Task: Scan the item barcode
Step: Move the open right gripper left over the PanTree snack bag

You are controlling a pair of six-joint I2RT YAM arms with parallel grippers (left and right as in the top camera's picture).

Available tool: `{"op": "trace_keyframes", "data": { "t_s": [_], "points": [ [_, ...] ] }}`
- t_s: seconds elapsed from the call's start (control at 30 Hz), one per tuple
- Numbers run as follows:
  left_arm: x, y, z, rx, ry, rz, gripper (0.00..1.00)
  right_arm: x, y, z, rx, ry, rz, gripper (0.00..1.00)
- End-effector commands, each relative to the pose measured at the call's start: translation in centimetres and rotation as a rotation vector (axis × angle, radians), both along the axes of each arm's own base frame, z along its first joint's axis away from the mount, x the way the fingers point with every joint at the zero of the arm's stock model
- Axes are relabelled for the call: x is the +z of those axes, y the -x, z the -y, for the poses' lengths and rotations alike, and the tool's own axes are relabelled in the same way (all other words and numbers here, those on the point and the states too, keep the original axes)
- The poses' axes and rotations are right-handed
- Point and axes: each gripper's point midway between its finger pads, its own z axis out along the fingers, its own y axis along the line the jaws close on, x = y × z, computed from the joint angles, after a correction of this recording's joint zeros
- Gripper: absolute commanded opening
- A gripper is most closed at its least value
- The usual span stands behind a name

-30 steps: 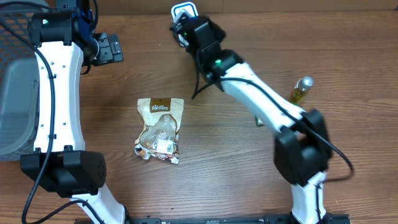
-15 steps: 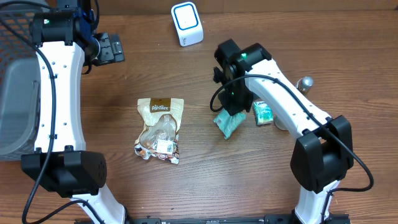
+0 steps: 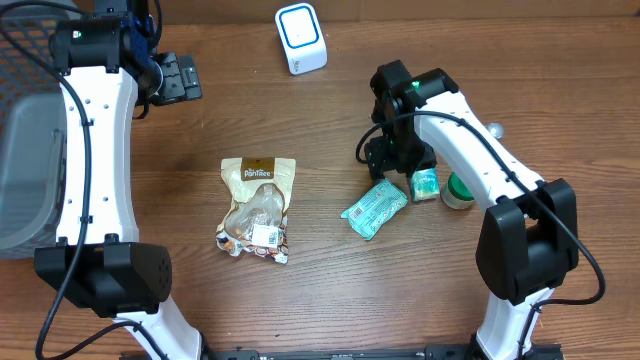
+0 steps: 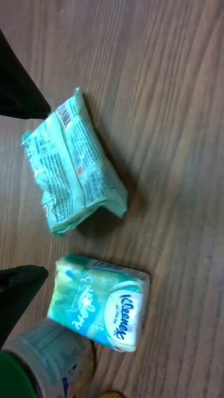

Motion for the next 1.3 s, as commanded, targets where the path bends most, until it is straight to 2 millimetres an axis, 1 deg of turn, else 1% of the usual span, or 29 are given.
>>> {"op": "trace_keyframes", "data": {
  "t_s": [0.0,0.07,0.17,0.27,0.37,0.47,0.7,0.8,0.9,0.93,1.0,1.07,1.1,1.2,1.27],
  "points": [
    [1.0,0.0,0.1,0.006,0.001,0.030,1.00,0.0,-0.5,-1.3,-0.099,-0.046,0.020,0.73],
    [1.0,0.0,0.1,0.006,0.001,0.030,1.00,0.3,-0.6,-3.7,-0.080,-0.150,0.019,0.72],
    [1.0,0.0,0.2,0.005,0.001,0.030,1.00,0.7,-0.9,-5.9,-0.072,-0.244,0.024,0.73],
    [1.0,0.0,0.2,0.005,0.001,0.030,1.00,0.7,-0.9,-6.2,-0.127,-0.245,0.020,0.73],
    [1.0,0.0,0.2,0.005,0.001,0.030,1.00,0.1,-0.4,-6.5,-0.149,-0.242,0.007,0.72],
    [1.0,0.0,0.1,0.006,0.001,0.030,1.00,-1.1,0.2,-6.7,-0.145,-0.235,-0.006,0.72],
    [1.0,0.0,0.2,0.005,0.001,0.030,0.99,-3.2,0.9,-6.8,-0.147,-0.233,-0.012,0.72],
    [1.0,0.0,0.2,0.005,0.001,0.030,1.00,-4.8,1.4,-6.9,-0.192,-0.232,-0.021,0.72],
    [1.0,0.0,0.2,0.005,0.001,0.030,1.00,-5.9,2.0,-8.3,-0.195,-0.298,-0.031,0.73],
    [1.0,0.0,0.2,0.005,0.001,0.030,1.00,-6.3,2.4,-9.3,-0.178,-0.338,-0.040,0.73],
    [1.0,0.0,0.2,0.005,0.001,0.030,1.00,-6.7,2.8,-10.0,-0.159,-0.359,-0.038,0.73],
    [1.0,0.0,0.2,0.004,0.001,0.030,1.00,-7.3,3.5,-10.4,-0.139,-0.344,-0.036,0.73],
    [1.0,0.0,0.2,0.004,0.001,0.030,0.99,-7.7,3.7,-10.3,-0.130,-0.319,-0.024,0.73],
    [1.0,0.0,0.2,0.005,0.001,0.030,0.99,-8.5,3.9,-9.4,-0.188,-0.256,-0.012,0.75],
    [1.0,0.0,0.2,0.004,0.001,0.030,1.00,-8.8,4.1,-9.0,-0.200,-0.241,-0.017,0.75]
  ]
}}
